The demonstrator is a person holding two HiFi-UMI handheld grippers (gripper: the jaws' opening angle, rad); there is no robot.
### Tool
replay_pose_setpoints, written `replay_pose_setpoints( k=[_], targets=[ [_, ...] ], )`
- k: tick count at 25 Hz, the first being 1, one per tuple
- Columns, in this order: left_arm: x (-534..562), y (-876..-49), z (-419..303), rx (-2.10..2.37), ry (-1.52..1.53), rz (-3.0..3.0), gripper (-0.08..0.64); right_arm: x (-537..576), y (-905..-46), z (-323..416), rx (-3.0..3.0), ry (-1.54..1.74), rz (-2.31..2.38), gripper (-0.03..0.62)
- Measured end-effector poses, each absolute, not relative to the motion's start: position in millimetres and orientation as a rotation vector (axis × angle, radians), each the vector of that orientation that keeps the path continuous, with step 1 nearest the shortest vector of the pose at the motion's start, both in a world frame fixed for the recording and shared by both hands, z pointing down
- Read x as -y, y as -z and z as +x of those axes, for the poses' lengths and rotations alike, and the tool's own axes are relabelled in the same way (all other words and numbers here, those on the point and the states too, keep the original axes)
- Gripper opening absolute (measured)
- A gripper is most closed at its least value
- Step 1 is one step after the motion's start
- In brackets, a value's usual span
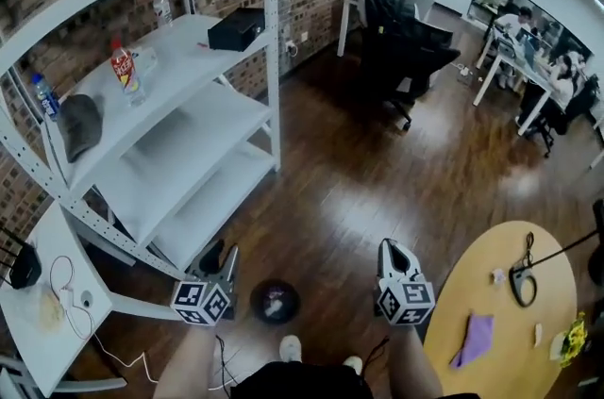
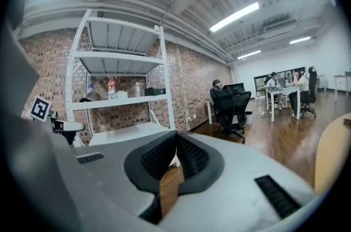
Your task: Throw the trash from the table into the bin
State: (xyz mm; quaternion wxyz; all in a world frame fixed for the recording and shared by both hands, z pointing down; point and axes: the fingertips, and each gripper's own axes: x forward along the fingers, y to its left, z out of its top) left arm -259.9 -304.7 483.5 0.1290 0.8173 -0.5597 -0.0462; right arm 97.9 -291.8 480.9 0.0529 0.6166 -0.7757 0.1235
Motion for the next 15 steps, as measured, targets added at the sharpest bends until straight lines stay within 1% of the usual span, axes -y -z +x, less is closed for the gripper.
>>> replay_pose_setpoints(
  k=[2, 3, 5, 11, 15],
  targets=[
    [309.3, -461.9, -231.1, 1.577, 0.176, 2.445, 0.089, 275.8, -463.2, 130.7, 2.338, -0.338, 1.964, 0.002],
    [310.5, -452.1, -213.0, 1.547, 0.194, 2.478, 0.086, 265.5, -454.9, 149.4, 2.322, -0.321, 2.010, 0.002],
    [309.8, -435.1, -168.4, 1.478, 0.227, 2.538, 0.052, 239.3, -439.9, 192.4, 2.276, -0.286, 2.100, 0.002],
    [285.3, -401.4, 29.7, 1.135, 0.278, 2.727, 0.051, 106.0, -412.1, 363.1, 1.955, -0.239, 2.431, 0.002],
    [244.3, -377.7, 140.3, 0.911, 0.288, 2.799, 0.052, 13.6, -383.7, 445.7, 1.758, -0.203, 2.614, 0.002]
  ],
)
